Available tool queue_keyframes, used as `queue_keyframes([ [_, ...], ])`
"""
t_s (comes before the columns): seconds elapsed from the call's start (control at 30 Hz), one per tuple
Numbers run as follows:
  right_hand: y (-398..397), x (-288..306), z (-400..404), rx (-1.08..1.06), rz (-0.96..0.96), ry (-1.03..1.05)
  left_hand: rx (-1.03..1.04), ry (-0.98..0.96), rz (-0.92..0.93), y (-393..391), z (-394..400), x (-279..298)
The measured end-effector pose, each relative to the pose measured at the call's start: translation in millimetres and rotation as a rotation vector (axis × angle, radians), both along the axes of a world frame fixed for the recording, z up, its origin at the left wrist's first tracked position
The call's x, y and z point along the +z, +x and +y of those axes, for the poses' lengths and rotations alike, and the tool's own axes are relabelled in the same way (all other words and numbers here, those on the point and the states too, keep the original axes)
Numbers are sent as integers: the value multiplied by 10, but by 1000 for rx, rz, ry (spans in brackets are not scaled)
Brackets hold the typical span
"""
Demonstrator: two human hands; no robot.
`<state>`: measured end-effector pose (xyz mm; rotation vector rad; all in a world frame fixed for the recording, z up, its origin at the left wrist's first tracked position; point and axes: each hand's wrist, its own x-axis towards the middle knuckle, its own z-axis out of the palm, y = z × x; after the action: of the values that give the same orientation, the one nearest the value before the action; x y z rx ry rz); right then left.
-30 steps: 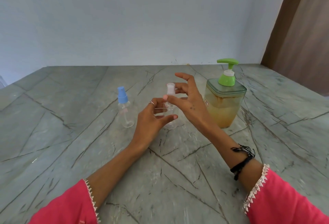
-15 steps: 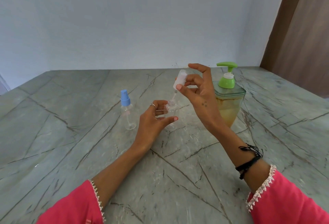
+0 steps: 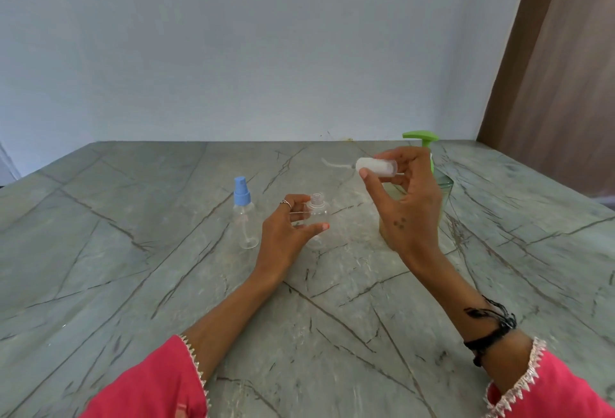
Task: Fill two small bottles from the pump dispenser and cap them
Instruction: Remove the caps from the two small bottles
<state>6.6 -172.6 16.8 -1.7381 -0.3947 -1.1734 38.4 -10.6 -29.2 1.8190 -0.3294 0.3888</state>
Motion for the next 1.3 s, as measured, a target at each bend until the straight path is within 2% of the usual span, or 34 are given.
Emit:
queue_keyframes([
  [0.1, 18, -92, -31, -119, 129, -183, 1, -5, 5, -16, 6, 2],
  [0.23, 102, -254, 6, -122, 359, -346, 30, -9, 17, -41, 12, 14],
  [0.37, 130, -349, 28, -93, 469, -273, 61, 5, 6, -42, 28, 33],
  [0.6, 167, -413, 113, 33, 532, -42, 92, 26, 3, -32, 15, 43],
  [0.83, 336, -480, 140, 58, 588, -89, 103, 34, 9, -31, 18, 46],
  [1.3, 503, -570, 128, 135, 635, -24, 103, 26, 26, -3, 17, -6],
])
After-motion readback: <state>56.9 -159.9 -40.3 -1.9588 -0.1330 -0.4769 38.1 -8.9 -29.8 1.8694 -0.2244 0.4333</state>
